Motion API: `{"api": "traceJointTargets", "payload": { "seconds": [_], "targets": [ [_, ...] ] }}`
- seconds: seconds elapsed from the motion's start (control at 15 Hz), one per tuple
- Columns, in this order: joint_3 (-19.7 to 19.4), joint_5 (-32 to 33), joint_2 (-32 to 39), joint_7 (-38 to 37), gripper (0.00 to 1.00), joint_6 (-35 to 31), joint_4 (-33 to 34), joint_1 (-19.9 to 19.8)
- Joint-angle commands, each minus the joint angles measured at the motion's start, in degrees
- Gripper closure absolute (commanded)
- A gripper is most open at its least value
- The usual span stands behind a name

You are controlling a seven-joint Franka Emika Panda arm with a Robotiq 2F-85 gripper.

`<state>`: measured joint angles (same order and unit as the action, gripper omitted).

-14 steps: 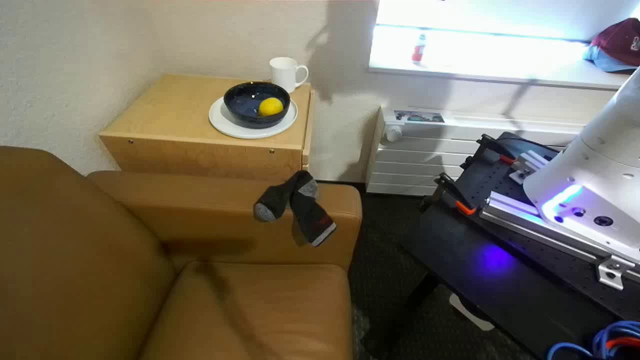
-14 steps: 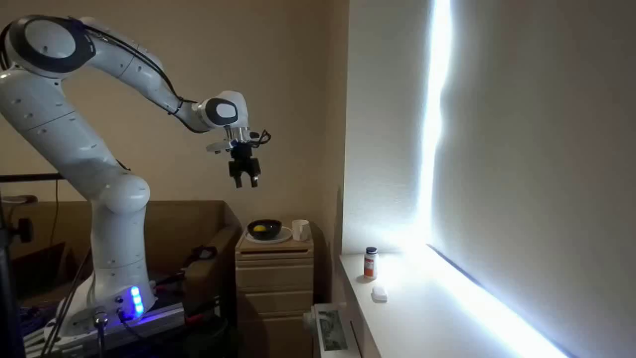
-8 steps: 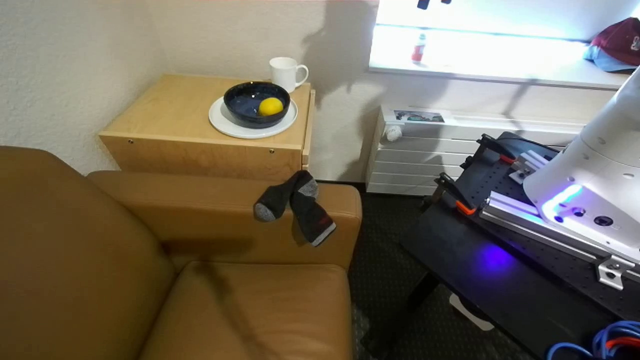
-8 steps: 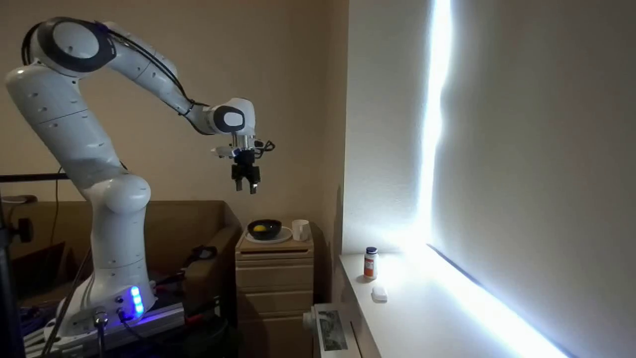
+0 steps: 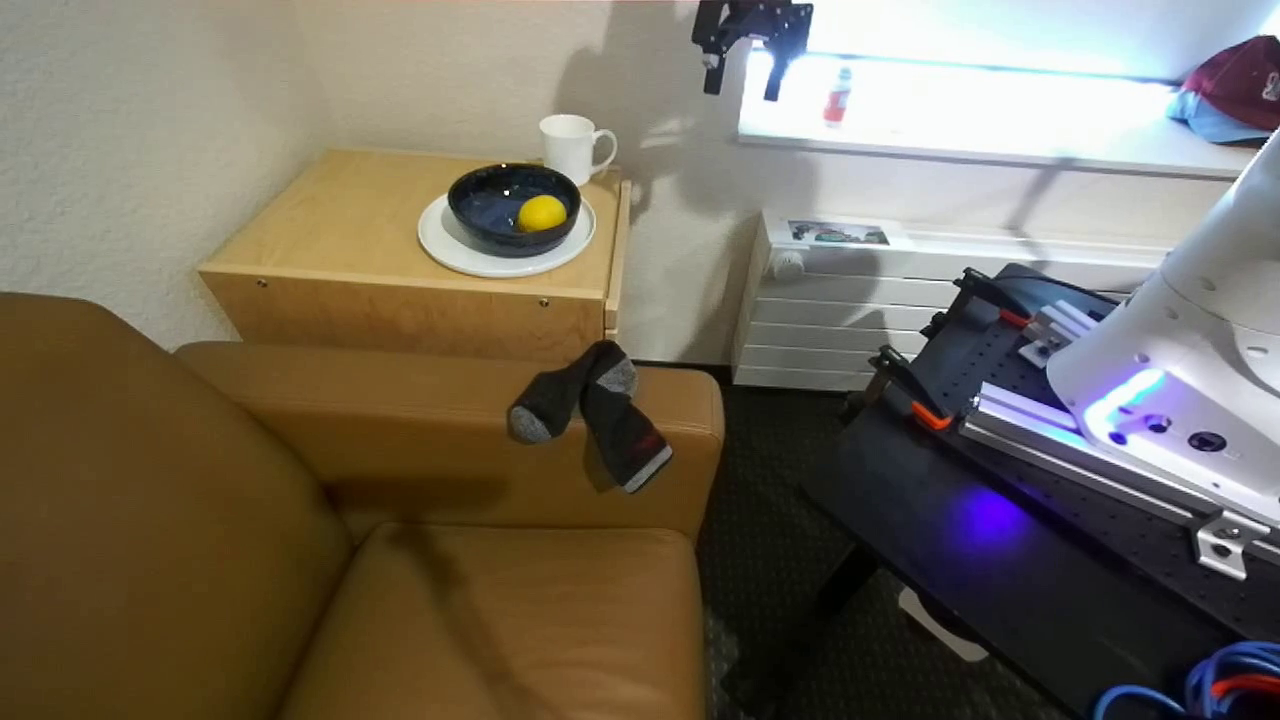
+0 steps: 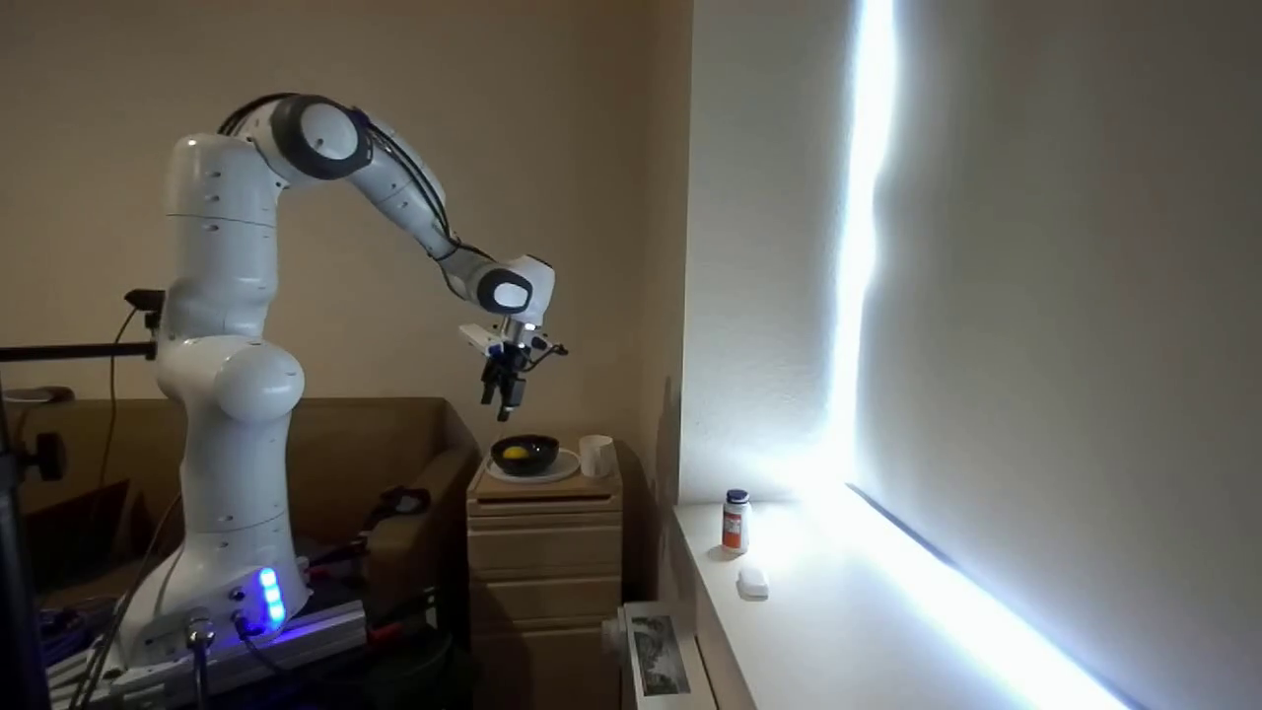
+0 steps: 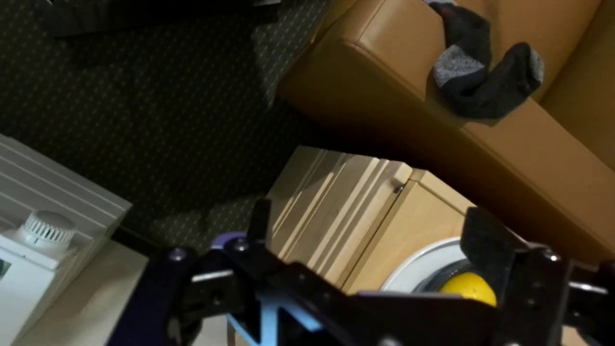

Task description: Open the top drawer.

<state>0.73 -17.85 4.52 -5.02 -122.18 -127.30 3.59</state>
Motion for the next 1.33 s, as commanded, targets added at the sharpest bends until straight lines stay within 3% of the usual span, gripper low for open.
{"api": "traceJointTargets", "payload": {
  "seconds": [0.0,0.13,0.4,0.67,1.07,1.13,1.27],
  "targets": [
    [0.83,0.27,3.49,-1.82,0.00,0.83,2.95,-0.56],
    [1.07,0.33,7.02,-2.31,0.00,0.74,5.31,-0.53],
    [0.82,0.41,7.24,-5.12,0.00,0.04,5.52,-0.35],
    [1.17,-3.17,14.24,-16.07,0.00,-10.89,4.71,1.12],
    [-0.67,-2.68,20.99,-34.47,0.00,-29.85,2.21,5.74],
    [0.39,-1.57,20.86,-31.09,0.00,-25.63,3.58,4.45],
    [0.47,-1.44,21.58,-31.94,0.00,-26.54,3.55,4.79]
  ]
}}
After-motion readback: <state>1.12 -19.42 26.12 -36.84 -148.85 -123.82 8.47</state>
